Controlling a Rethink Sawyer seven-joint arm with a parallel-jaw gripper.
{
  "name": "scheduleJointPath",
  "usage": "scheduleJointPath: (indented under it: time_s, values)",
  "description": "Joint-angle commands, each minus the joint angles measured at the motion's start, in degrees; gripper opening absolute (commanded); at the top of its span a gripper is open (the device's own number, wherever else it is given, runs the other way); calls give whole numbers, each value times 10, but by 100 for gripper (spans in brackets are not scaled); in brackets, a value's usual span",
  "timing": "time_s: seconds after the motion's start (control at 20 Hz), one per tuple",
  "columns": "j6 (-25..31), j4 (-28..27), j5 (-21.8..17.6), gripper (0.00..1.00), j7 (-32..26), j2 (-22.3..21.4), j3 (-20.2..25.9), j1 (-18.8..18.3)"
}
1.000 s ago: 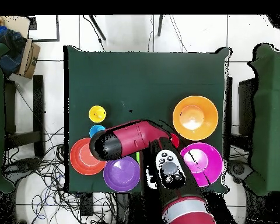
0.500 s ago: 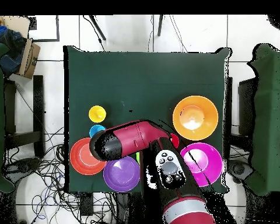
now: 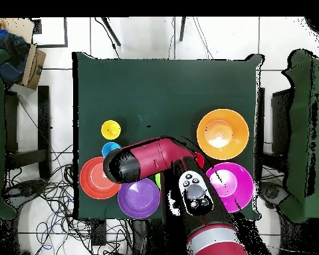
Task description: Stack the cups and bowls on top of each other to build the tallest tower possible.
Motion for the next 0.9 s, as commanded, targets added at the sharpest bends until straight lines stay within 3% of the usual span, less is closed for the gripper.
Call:
scheduleJointPath:
  time_s: [0.05, 0.9]
  values:
    - [-39, 18, 11, 100, 25, 40, 22, -10]
    - [-33, 15, 11, 100, 8, 45, 33, -34]
